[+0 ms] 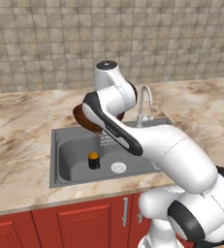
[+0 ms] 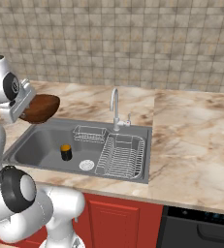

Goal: Pick the mug and place it in the sink. Pick the bowl and place it in the open cabinet and then close the cabinet.

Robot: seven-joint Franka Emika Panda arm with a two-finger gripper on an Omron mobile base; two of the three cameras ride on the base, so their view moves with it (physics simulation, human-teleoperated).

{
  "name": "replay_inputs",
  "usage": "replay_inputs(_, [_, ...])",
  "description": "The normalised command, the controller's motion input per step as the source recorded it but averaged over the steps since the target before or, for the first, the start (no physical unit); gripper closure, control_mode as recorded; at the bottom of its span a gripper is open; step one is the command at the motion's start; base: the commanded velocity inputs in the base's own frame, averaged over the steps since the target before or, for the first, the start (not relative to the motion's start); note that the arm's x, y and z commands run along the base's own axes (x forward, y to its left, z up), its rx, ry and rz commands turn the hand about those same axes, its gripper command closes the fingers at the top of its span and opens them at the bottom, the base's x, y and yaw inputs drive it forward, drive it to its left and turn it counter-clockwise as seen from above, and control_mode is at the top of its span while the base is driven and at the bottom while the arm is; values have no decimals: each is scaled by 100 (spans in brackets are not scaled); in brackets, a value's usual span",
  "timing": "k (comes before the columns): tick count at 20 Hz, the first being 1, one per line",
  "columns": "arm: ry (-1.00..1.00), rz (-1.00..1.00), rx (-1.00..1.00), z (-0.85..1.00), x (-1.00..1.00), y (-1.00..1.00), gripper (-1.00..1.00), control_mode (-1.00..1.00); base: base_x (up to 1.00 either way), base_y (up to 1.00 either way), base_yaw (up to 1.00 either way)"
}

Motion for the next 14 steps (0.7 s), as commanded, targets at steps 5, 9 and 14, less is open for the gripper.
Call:
replay_inputs(5, [0,-1,0,44,-29,0,100,-100,0,0,0])
replay_inputs(9, [0,0,0,36,-32,-14,100,-100,0,0,0])
replay_inputs(14, [0,4,1,16,-26,-32,100,-100,0,0,0])
